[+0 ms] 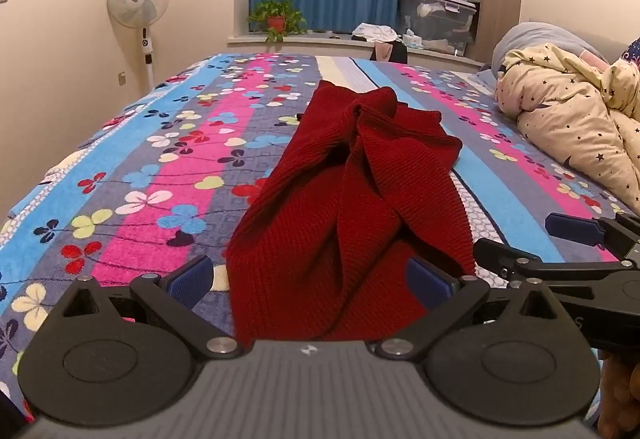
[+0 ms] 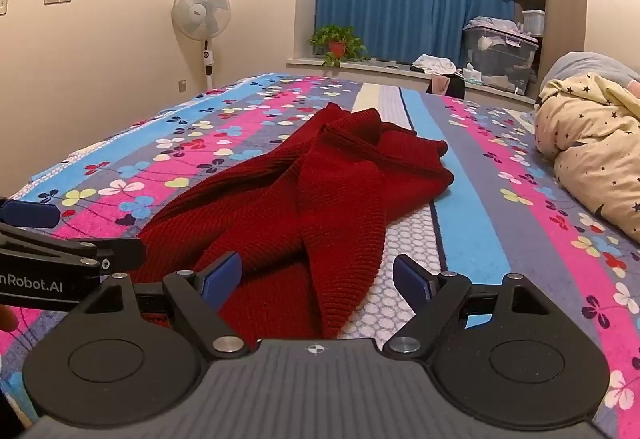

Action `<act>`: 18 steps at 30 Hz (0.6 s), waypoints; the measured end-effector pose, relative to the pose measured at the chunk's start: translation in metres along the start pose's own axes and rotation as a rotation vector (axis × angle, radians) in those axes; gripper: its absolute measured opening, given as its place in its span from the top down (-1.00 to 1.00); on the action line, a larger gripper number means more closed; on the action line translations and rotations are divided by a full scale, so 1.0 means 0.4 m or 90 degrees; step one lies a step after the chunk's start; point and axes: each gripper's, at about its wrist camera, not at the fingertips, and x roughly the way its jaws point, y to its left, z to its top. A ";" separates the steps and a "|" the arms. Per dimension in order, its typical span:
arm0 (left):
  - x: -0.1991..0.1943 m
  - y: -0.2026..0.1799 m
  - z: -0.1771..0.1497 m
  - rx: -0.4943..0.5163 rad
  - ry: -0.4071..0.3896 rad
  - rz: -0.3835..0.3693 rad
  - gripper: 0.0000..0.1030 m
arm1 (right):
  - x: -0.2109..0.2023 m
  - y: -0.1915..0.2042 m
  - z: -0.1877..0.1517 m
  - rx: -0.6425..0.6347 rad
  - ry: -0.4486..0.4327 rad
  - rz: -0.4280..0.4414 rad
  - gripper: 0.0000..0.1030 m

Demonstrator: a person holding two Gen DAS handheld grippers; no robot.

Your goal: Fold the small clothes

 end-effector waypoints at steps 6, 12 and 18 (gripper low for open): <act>0.001 0.002 -0.001 0.001 0.000 0.000 -0.99 | 0.004 -0.001 -0.004 -0.004 -0.005 -0.001 -0.64; 0.001 0.004 -0.001 0.000 0.000 -0.001 -0.99 | 0.001 0.010 -0.003 -0.007 -0.005 -0.003 -0.64; 0.002 0.008 -0.002 -0.001 0.001 0.000 -0.99 | -0.004 0.006 -0.007 -0.005 -0.004 -0.001 -0.64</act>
